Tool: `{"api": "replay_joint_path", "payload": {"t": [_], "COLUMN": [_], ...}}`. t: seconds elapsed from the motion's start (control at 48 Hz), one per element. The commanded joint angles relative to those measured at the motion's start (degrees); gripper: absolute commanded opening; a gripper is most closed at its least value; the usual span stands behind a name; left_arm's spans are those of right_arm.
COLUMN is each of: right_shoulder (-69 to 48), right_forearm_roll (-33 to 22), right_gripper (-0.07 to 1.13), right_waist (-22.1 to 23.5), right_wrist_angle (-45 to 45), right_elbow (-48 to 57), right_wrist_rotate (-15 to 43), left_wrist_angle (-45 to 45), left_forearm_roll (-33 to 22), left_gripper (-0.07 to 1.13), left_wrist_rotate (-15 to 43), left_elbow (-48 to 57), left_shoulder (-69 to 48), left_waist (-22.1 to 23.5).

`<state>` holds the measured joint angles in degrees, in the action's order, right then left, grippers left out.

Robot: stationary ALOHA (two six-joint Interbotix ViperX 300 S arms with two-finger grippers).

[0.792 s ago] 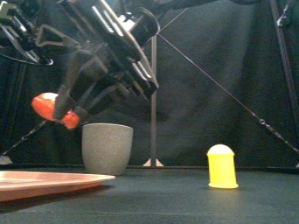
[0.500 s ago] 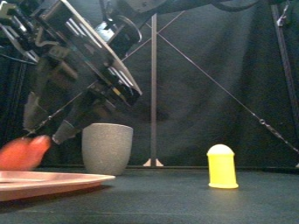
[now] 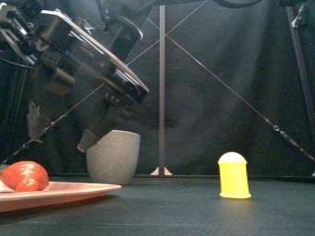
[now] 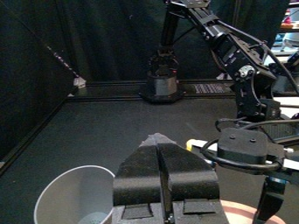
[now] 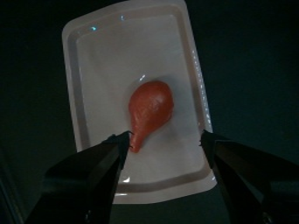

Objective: Pick the drumstick then place it on the pink plate
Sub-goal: Drop drumstick on the pink plate and return to neutral

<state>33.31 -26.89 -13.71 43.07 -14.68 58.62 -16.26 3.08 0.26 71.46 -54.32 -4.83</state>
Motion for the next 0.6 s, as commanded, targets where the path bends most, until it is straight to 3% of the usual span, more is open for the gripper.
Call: {"api": "replay_joint_path", "payload": {"t": [0.021, 0.25, 0.438, 0.604], "right_shoulder": [-2.72, -5.1, -8.61, -12.3], "right_forearm_roll": [-1.41, -7.12, -12.22, -13.54], "right_gripper": [0.97, 0.97, 0.97, 0.97], "right_waist": [-0.18, -1.05, -1.32, -0.97], "right_wrist_angle": [-0.18, -3.16, -11.6, -18.9], "right_elbow": [-1.23, 1.93, 7.91, 13.54], "right_wrist_rotate": [0.88, 2.46, 2.99, 2.81], "left_wrist_angle": [-0.44, -0.53, -0.53, -0.53], "left_forearm_roll": [0.0, 0.0, 0.0, 0.0], "left_gripper": [0.06, 0.06, 0.06, 0.06], "left_wrist_rotate": [0.09, 0.0, 0.0, 0.09], "left_elbow": [-0.62, -0.35, -0.26, -0.26], "left_shoulder": [0.26, 0.26, 0.18, 0.18], "left_waist": [-0.09, -0.09, -0.09, -0.09]}}
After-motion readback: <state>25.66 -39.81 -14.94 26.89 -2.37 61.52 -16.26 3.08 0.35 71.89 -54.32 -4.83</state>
